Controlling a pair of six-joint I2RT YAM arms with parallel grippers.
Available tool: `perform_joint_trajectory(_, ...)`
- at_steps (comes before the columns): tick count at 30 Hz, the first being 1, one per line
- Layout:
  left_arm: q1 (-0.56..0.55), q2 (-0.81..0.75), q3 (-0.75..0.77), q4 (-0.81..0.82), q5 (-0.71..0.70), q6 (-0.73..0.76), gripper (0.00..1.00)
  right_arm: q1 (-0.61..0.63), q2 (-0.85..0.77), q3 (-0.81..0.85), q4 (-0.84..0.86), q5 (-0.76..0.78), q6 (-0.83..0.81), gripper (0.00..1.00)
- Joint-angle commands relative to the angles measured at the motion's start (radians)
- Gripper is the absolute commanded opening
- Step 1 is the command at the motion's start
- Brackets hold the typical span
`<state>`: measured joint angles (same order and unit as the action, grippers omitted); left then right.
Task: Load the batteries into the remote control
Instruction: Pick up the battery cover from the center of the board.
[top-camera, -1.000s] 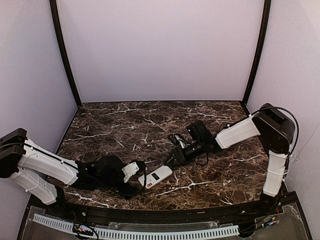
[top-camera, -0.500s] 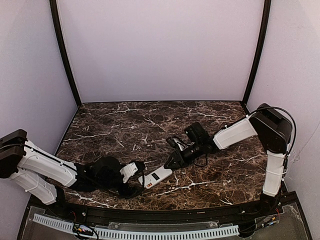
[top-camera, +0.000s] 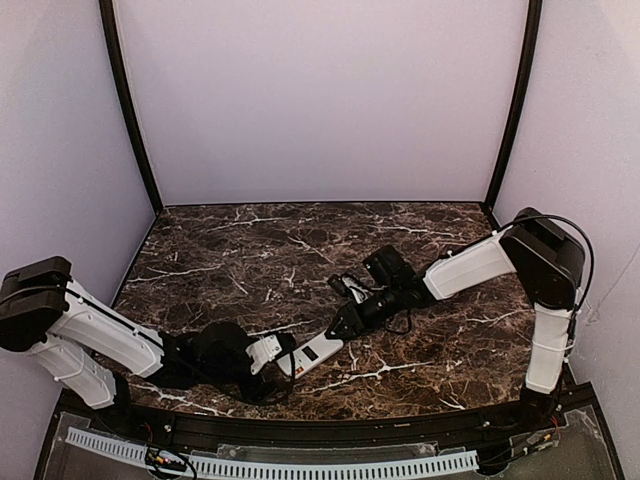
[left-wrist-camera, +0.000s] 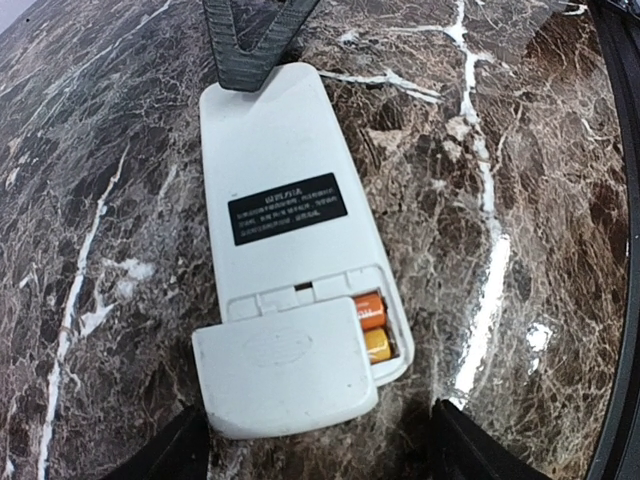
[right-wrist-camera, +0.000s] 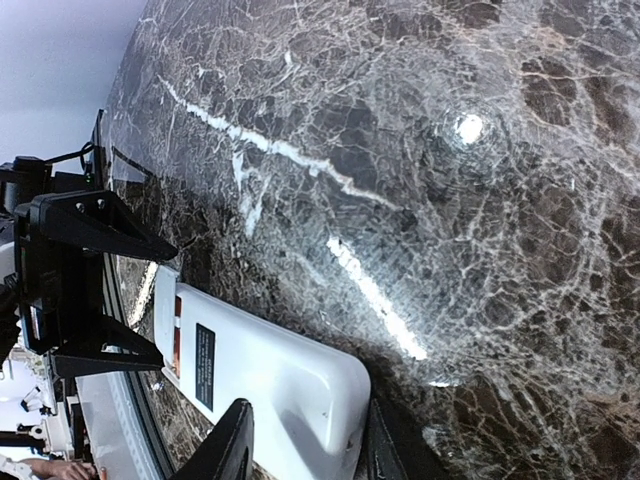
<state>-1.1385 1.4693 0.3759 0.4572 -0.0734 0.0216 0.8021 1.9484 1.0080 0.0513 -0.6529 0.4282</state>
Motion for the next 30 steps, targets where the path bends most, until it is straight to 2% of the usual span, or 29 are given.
perform_joint_trajectory(1,-0.012,0.031,0.005,0.032,-0.041,-0.012,0.75,0.026,0.007,-0.015,-0.077,0.052,0.01,0.38)
perform_joint_trajectory(17,-0.012,-0.007,-0.003,0.016,-0.097,-0.007,0.59,0.037,0.003,-0.023,-0.074,0.052,0.027,0.36)
perform_joint_trajectory(23,-0.015,-0.051,0.011,-0.037,-0.068,-0.016,0.51,0.037,0.003,-0.026,-0.072,0.051,0.032,0.36)
perform_joint_trajectory(30,-0.029,-0.101,0.027,-0.143,-0.058,-0.05,0.47,0.038,0.003,-0.028,-0.069,0.045,0.036,0.36)
